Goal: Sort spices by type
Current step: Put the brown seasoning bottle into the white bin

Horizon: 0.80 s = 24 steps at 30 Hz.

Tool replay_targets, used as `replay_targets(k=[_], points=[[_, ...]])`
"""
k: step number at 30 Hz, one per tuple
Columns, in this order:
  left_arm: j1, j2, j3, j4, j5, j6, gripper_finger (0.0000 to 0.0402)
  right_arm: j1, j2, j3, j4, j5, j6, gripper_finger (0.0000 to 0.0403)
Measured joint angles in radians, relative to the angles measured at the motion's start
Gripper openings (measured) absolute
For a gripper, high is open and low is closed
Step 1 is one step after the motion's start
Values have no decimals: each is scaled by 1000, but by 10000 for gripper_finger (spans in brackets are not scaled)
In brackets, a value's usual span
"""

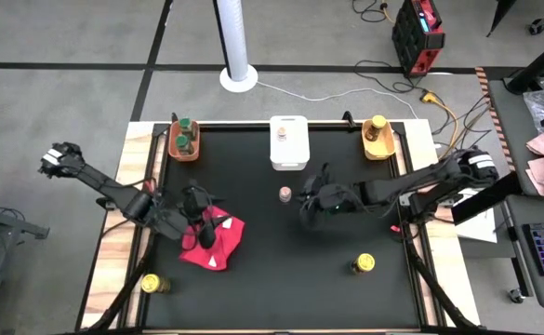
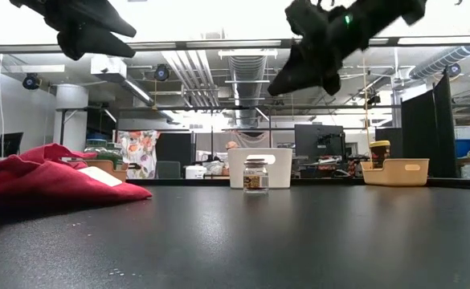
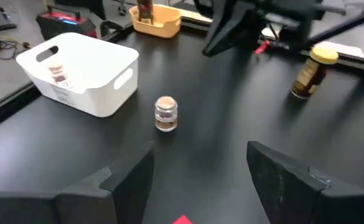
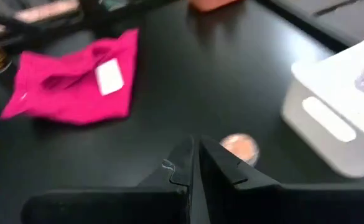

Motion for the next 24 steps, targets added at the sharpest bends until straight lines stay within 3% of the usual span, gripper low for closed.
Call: replay_targets(k=[6,13,16,19,24], points=[[-22,43,-1,-33,-3,-11,238,93,85,224,-400,-15,234,18],[-105,97,-1,-16,-43,2,238,121,184,452,-831,-181,503,18],[-157,123,-1,-12,-55,-29,238,128,213,504,-930,-311,577,18],[-208,135,-1,19,-132,-49,238,145,228,536,-996,-412,670,18],[-255,130,-1,41,-178,-29,238,168,219,561,-1045,-425,729,18]])
